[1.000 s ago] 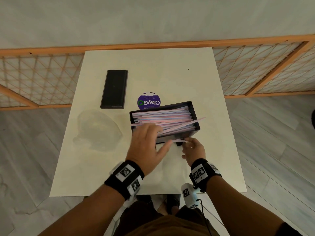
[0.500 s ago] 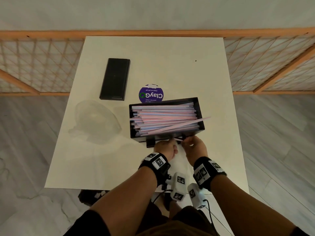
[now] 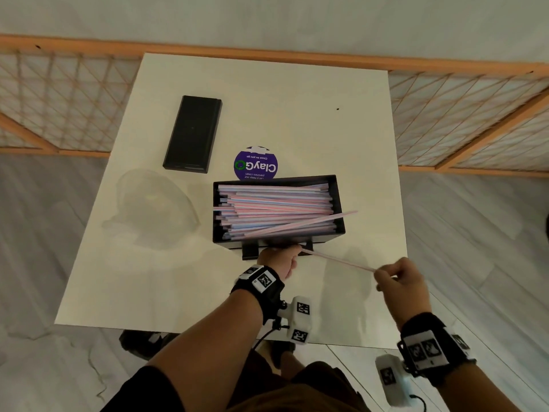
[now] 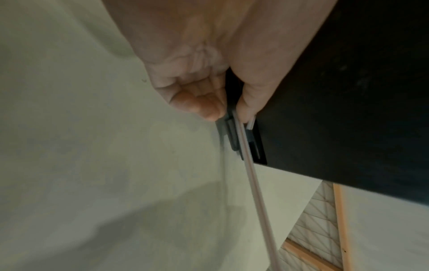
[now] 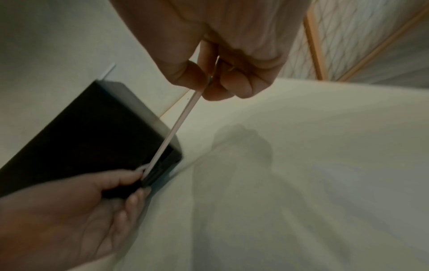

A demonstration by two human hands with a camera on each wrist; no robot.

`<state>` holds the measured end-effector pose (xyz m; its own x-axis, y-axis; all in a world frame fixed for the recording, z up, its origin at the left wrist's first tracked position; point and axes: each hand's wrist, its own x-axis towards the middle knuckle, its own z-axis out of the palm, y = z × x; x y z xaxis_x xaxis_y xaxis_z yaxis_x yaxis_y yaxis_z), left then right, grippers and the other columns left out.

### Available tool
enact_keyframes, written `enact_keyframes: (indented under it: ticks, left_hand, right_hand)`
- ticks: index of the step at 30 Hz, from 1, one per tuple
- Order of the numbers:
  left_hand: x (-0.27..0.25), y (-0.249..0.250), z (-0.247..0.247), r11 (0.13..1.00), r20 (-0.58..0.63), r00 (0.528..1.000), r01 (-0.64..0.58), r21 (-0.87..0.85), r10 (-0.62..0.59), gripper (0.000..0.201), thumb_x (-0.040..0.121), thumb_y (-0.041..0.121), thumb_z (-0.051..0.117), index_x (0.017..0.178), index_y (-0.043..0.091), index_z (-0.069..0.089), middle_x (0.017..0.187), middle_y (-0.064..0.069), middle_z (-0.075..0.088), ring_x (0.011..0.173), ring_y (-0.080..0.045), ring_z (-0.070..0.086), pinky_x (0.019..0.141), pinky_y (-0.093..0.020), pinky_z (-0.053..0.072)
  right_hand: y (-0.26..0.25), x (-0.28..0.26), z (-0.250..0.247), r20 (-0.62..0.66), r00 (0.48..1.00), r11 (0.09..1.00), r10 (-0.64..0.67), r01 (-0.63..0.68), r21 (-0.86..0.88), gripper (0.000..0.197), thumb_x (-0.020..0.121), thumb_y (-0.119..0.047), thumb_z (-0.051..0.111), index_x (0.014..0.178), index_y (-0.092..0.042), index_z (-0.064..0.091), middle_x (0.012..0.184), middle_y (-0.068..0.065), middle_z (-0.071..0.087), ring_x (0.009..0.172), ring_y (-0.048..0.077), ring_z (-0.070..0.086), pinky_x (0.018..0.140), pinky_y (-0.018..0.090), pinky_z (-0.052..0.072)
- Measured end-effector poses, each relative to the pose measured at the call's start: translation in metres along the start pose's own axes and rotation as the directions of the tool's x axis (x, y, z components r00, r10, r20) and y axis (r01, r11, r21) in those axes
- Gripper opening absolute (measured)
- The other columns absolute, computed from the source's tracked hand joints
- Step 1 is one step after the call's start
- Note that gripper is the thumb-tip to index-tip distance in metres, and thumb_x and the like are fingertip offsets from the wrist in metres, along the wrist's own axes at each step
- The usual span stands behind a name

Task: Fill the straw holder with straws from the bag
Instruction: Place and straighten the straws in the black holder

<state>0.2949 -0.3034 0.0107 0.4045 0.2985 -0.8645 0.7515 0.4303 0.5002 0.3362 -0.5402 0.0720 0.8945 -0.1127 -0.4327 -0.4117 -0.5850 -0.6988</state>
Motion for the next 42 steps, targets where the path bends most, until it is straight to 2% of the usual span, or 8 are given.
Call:
enact_keyframes:
  ticks: [6,10,13,19,23,28,33,42]
  left_hand:
    - [-0.002,-0.003,0.006,0.999,-0.062,0.997,-0.035,0.011,0.035,0.049,0.089,0.051,0.071,0.058,0.015,0.059,0.050,0.000,0.058,0.044,-0.018,0.045,0.048,-0.023,0.033]
    - [-0.007,0.002,0.011,0.996,-0.084,0.996,0.007,-0.092,-0.015,0.071,0.090,0.078,0.047,0.084,0.010,0.068,0.067,-0.007,0.065,0.046,-0.020,0.046,0.045,-0.022,0.033]
    - [-0.005,0.007,0.007,0.997,-0.084,0.996,-0.008,-0.080,0.001,0.061,0.096,0.067,0.049,0.084,0.009,0.064,0.071,-0.009,0.063,0.047,-0.020,0.048,0.043,-0.021,0.033]
    - [-0.035,0.011,-0.016,0.943,0.020,0.972,-0.231,0.239,0.233,0.027,0.088,0.037,0.060,0.072,0.016,0.056,0.065,0.003,0.067,0.063,-0.022,0.058,0.070,-0.036,0.050]
    - [-0.089,0.020,-0.034,0.767,0.120,0.861,-0.497,0.406,0.494,0.015,0.094,0.040,0.060,0.088,0.027,0.063,0.083,0.011,0.068,0.077,-0.010,0.064,0.072,-0.028,0.051]
    - [-0.138,0.064,-0.058,0.421,0.174,0.569,-0.750,0.511,0.803,0.005,0.098,0.033,0.061,0.094,0.030,0.061,0.085,0.015,0.063,0.073,-0.004,0.060,0.064,-0.017,0.049]
    - [-0.120,0.099,-0.081,0.040,0.203,0.281,-0.670,0.741,0.938,0.028,0.091,0.035,0.067,0.116,0.023,0.065,0.113,0.003,0.058,0.104,-0.018,0.055,0.092,-0.037,0.048]
    - [-0.071,0.096,-0.099,-0.139,0.384,0.372,-0.542,0.829,0.845,0.023,0.097,0.044,0.057,0.106,0.029,0.072,0.134,0.001,0.056,0.129,-0.023,0.047,0.122,-0.051,0.019]
  right_hand:
    - [-0.007,0.007,-0.040,-0.187,0.982,0.995,0.027,-0.008,0.103,0.010,0.084,-0.009,0.064,0.080,-0.010,0.054,0.078,0.015,0.069,0.066,0.029,0.057,0.061,0.034,0.047]
    - [-0.019,0.008,-0.060,-0.256,0.967,0.986,-0.016,0.058,0.159,0.012,0.085,-0.010,0.063,0.081,-0.017,0.054,0.081,0.016,0.069,0.069,0.027,0.058,0.065,0.041,0.051]
    - [-0.037,0.008,-0.074,-0.295,0.954,0.975,-0.061,0.121,0.189,0.011,0.085,-0.012,0.063,0.083,-0.020,0.055,0.080,0.013,0.067,0.071,0.028,0.058,0.069,0.045,0.052]
    - [-0.097,-0.006,-0.089,-0.328,0.928,0.882,-0.175,0.296,0.366,0.025,0.086,-0.009,0.062,0.076,-0.030,0.054,0.076,0.001,0.063,0.061,0.013,0.055,0.062,0.030,0.048]
    - [-0.136,-0.004,-0.055,-0.201,0.941,0.855,-0.273,0.333,0.397,0.019,0.076,-0.013,0.065,0.072,-0.029,0.055,0.083,0.007,0.070,0.062,0.015,0.056,0.060,0.033,0.047]
    - [-0.169,0.007,0.022,0.017,0.904,0.896,-0.427,0.420,0.146,0.016,0.077,-0.016,0.070,0.074,-0.022,0.056,0.080,0.002,0.071,0.066,0.018,0.060,0.062,0.030,0.048]
    - [-0.184,0.014,0.058,0.199,0.870,0.879,-0.452,0.472,-0.066,0.013,0.083,-0.018,0.070,0.086,-0.010,0.060,0.080,0.000,0.063,0.067,0.011,0.054,0.063,0.027,0.044]
    - [-0.163,-0.006,0.046,-0.010,0.891,0.890,-0.453,0.453,0.059,0.010,0.086,-0.025,0.072,0.090,-0.023,0.064,0.086,-0.010,0.068,0.076,0.008,0.062,0.064,0.018,0.046]
